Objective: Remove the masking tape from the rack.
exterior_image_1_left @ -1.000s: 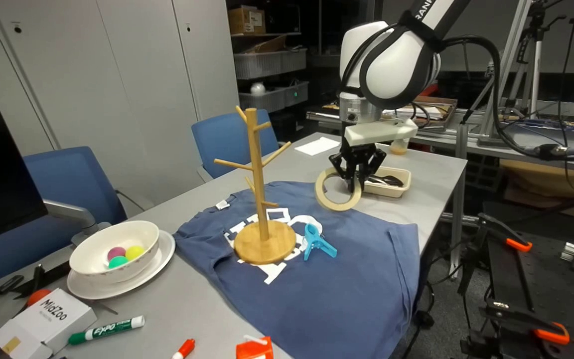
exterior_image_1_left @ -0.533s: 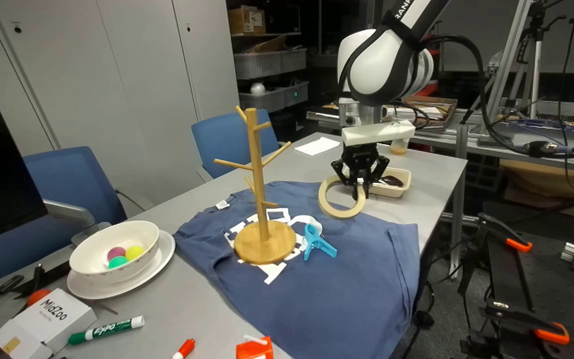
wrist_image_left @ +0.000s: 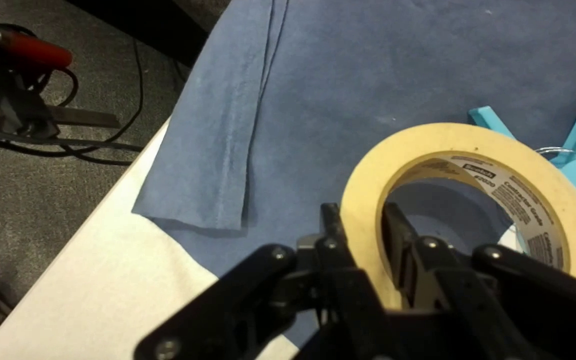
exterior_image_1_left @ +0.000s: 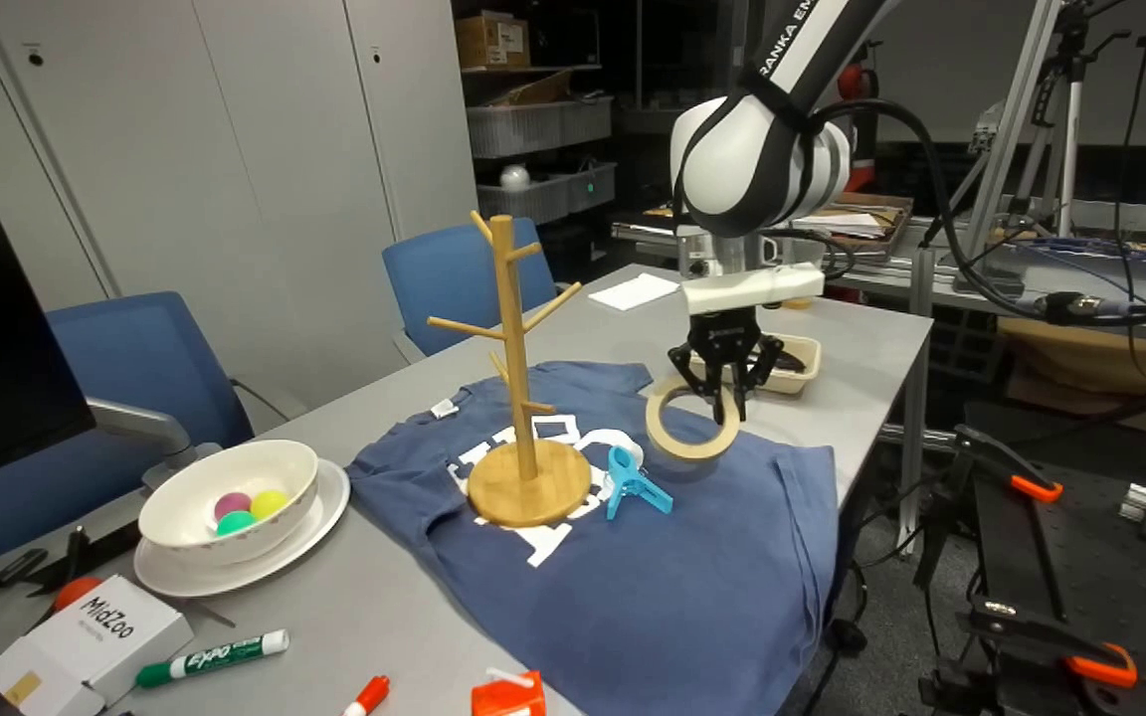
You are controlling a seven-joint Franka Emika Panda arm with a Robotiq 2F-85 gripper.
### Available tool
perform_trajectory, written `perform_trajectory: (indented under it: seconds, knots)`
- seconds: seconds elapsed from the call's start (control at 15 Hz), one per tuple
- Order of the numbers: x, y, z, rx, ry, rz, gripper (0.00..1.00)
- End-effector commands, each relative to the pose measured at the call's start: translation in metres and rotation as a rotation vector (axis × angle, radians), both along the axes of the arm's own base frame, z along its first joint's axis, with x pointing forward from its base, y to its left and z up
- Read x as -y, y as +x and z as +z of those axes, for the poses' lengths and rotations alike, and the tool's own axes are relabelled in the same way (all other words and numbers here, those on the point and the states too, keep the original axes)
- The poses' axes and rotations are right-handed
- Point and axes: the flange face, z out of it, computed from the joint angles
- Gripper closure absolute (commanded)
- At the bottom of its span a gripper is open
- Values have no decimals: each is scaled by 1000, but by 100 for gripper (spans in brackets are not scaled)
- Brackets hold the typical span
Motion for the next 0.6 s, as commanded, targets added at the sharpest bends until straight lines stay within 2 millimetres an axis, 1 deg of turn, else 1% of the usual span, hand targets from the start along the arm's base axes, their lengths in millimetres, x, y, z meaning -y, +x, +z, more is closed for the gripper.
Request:
perform_trajectory:
  seconds: [0.0, 0.07, 0.13, 0.47, 0.53]
  knots:
    - [6, 8, 2, -12, -5, -3, 69]
    - [8, 9, 3, -9, -12, -2, 50]
    - [9, 9, 4, -8, -13, -2, 45]
    - [6, 11, 5, 5, -19, 5, 5]
    - [5, 10, 6, 8, -19, 10, 1]
